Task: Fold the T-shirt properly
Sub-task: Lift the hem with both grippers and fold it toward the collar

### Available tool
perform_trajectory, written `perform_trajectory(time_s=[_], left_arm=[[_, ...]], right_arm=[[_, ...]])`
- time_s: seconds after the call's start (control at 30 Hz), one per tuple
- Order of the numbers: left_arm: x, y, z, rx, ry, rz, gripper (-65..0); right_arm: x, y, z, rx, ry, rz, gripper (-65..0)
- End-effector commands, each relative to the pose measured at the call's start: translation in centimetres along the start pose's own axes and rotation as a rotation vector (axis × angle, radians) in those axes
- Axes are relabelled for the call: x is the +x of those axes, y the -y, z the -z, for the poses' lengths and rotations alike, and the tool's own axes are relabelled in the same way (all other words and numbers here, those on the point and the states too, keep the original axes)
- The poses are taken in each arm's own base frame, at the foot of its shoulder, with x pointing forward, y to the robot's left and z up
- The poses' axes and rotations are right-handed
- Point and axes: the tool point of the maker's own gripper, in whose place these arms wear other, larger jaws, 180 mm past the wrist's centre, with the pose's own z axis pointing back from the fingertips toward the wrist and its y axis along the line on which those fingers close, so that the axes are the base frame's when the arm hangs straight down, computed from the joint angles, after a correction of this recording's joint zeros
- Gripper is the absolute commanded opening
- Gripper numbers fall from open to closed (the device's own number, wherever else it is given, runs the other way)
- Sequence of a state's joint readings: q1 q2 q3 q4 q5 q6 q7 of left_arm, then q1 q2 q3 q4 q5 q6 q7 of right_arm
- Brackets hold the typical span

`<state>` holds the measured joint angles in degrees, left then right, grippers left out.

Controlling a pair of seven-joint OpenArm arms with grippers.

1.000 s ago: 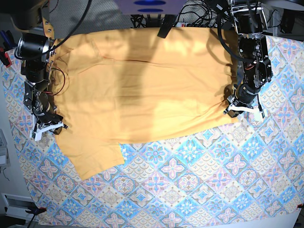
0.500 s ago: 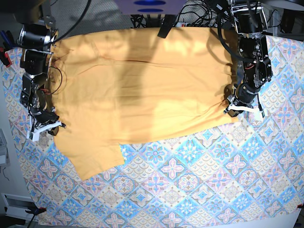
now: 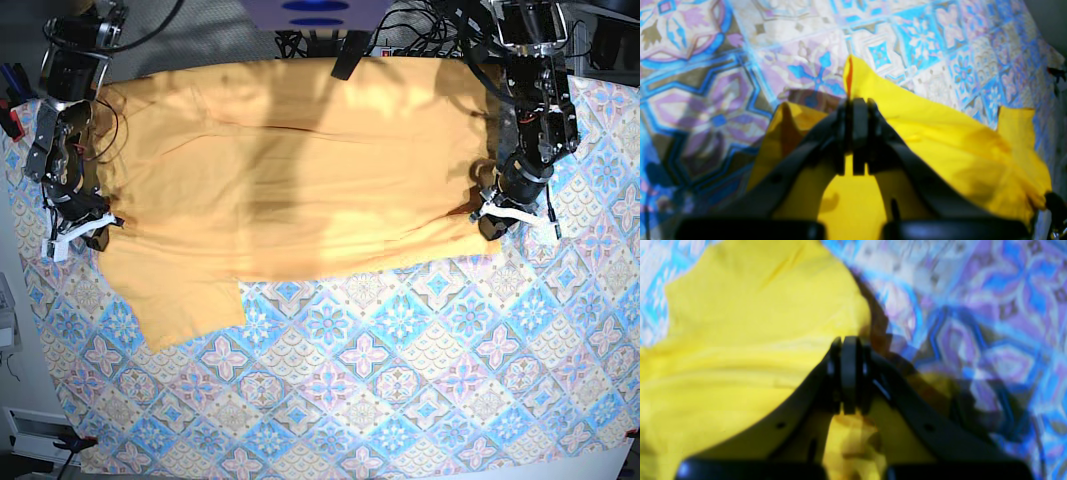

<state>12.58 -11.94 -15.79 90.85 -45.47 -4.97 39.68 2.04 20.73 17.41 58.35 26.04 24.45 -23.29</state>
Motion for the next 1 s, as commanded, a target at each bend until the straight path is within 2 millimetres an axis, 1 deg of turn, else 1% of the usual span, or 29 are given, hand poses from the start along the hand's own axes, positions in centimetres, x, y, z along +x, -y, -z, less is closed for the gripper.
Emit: perform_trajectory(time_s=[0.0, 0.1, 0.2, 0.27, 0.37, 0.53, 0.63, 0.77, 0.87, 0.97], left_arm=[[2.0, -0.3, -0.7, 0.004, 0.057, 0.017, -65.0], [2.2, -1.3, -2.1, 0.023, 0.076, 0.023, -65.0], [2.0, -1.1, -3.0, 0.005, 0.076, 0.055, -65.0], [1.7, -1.0, -3.6, -0.002, 0.072, 0.071, -65.0], [1.0, -1.1, -4.3, 0.002, 0.06, 0.08, -65.0], [-0.2, -1.1, -5.7, 0.007, 0.037, 0.1, -65.0], [-1.1, -1.4, -6.2, 0.014, 0.016, 0.103, -65.0], [-2.5, -2.2, -7.0, 0.034, -0.019, 0.1, -65.0], [-3.1, -2.6, -7.2, 0.044, -0.034, 0.098, -65.0], [-4.3, -3.1, -7.7, 0.055, -0.065, 0.096, -65.0]], right_arm=[[3.0, 1.0, -0.9, -0.013, 0.087, -0.014, -64.3], [3.0, 2.1, -2.5, -0.039, 0.082, -0.027, -64.4], [3.2, 2.7, -3.9, -0.044, 0.084, -0.04, -64.4], [3.1, 2.9, -4.7, -0.041, 0.074, -0.054, -64.4], [2.8, 3.2, -5.5, -0.036, 0.05, -0.067, -64.5], [2.3, 4.3, -7.0, -0.064, 0.035, -0.081, -64.5], [1.7, 4.1, -7.6, -0.051, 0.022, -0.105, -64.5], [0.4, 4.3, -8.3, -0.054, -0.007, -0.117, -64.5], [-0.5, 3.8, -8.3, -0.049, -0.013, -0.094, -64.5], [-0.8, 3.6, -8.2, -0.046, -0.016, -0.089, -64.5]])
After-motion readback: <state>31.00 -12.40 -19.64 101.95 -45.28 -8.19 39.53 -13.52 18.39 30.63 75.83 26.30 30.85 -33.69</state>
